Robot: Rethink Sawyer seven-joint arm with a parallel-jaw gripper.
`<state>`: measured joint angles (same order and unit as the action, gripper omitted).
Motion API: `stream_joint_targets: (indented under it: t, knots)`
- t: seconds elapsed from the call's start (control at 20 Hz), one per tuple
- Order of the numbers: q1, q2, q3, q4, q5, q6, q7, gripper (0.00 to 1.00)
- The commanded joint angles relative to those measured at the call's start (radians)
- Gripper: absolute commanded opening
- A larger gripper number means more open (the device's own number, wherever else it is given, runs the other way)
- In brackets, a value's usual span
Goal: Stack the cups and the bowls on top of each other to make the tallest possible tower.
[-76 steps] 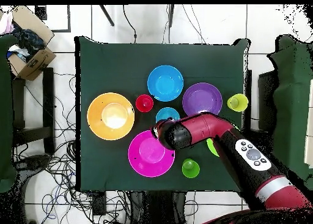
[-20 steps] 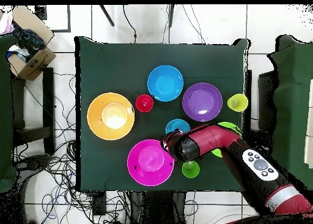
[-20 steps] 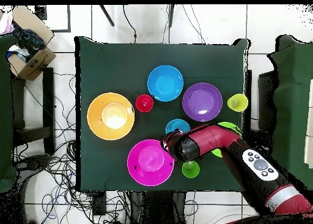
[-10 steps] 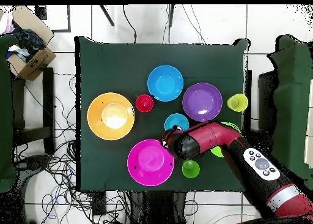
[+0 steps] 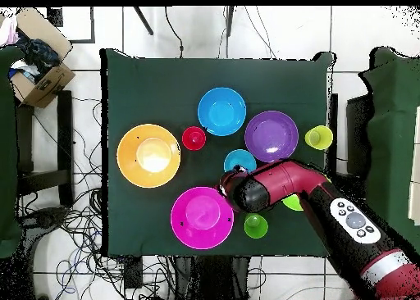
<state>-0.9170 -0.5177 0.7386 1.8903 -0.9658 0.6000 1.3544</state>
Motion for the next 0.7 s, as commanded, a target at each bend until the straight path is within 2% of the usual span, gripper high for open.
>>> stream_joint_targets:
  t: [0.05, 0.4, 0.7]
  knots:
    - [-0.001, -0.042, 0.053, 0.020, -0.022, 0.141, -0.384, 0.00]
    - [0.003, -0.081, 0.090, 0.042, -0.020, 0.163, -0.382, 0.00]
    - [-0.026, -0.112, 0.110, 0.086, -0.002, 0.170, -0.368, 0.00]
